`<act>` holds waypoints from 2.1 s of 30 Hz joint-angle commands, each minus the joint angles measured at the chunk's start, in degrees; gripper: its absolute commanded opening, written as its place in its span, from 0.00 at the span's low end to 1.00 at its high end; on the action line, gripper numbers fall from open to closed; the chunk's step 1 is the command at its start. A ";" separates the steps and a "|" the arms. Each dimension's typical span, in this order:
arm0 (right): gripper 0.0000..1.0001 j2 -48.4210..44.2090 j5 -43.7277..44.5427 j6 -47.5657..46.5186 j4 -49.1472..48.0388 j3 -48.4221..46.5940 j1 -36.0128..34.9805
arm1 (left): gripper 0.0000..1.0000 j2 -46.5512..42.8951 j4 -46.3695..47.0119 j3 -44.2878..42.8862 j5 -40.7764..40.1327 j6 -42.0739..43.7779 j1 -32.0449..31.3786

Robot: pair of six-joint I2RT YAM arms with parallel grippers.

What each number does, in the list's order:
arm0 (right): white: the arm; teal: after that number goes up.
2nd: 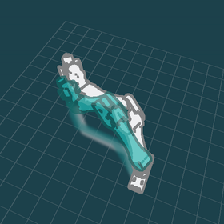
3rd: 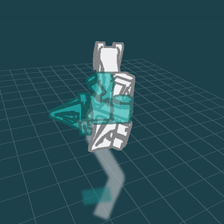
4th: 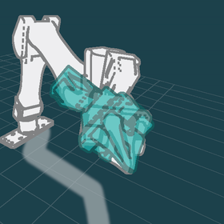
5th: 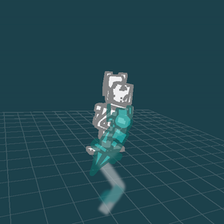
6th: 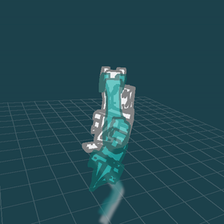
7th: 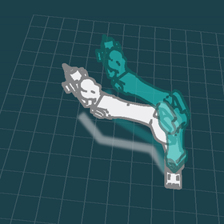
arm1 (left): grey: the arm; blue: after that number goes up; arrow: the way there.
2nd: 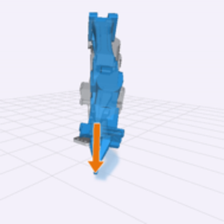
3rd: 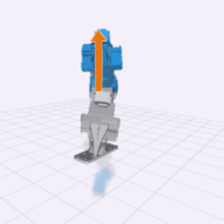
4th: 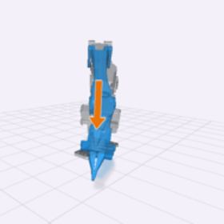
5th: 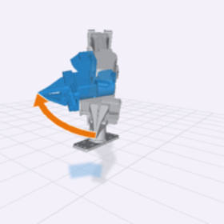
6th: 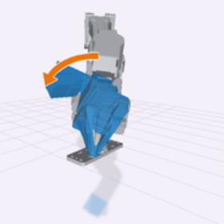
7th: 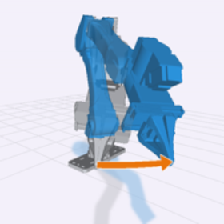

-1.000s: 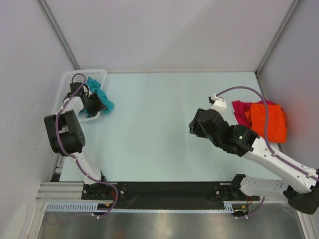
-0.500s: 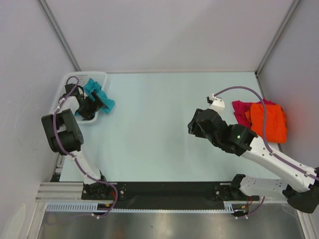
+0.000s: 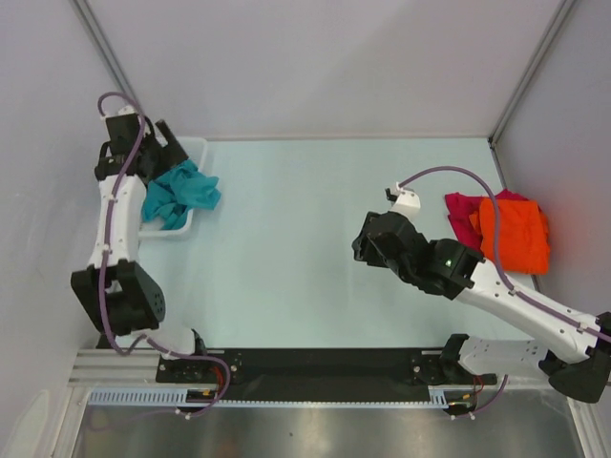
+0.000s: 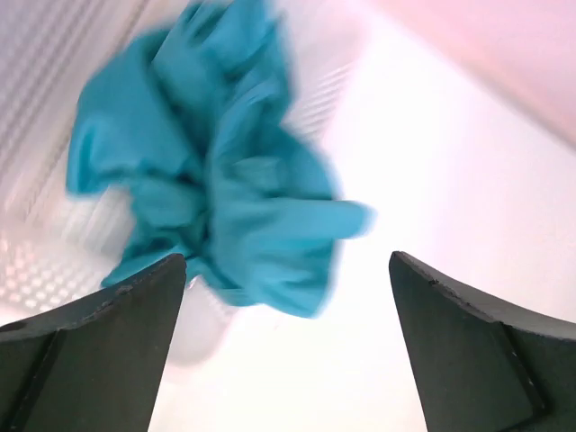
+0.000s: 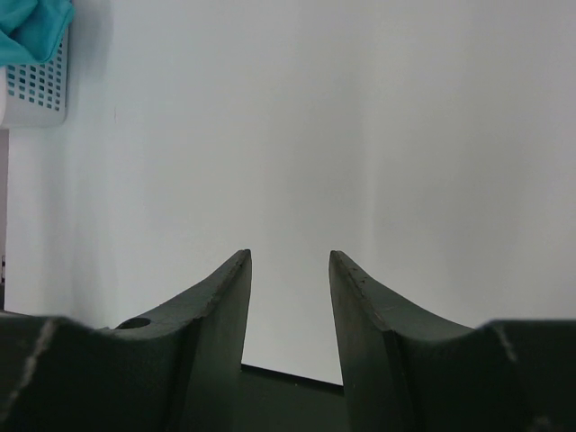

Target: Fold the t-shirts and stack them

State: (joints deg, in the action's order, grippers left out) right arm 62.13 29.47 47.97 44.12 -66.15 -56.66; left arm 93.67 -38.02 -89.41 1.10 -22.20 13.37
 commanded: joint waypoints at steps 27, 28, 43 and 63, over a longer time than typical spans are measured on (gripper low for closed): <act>0.45 2.99 0.50 1.43 -3.60 -1.44 -4.07 | 0.99 -23.18 4.01 24.52 7.60 3.04 -8.44; 0.45 3.35 0.41 1.43 -3.77 -1.70 -4.24 | 1.00 -23.09 3.75 25.06 7.60 3.04 -8.44; 0.44 6.43 3.04 2.92 -0.70 -5.04 -7.49 | 0.99 -13.26 -1.79 20.24 1.54 2.95 -8.44; 0.46 5.28 3.49 -0.15 -0.69 -2.93 -2.23 | 0.99 8.80 1.55 3.55 -8.31 3.21 -8.36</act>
State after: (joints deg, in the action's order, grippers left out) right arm 67.48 33.32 49.39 45.84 -69.12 -60.27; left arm 98.56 -38.94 -79.85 -4.54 -19.00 5.04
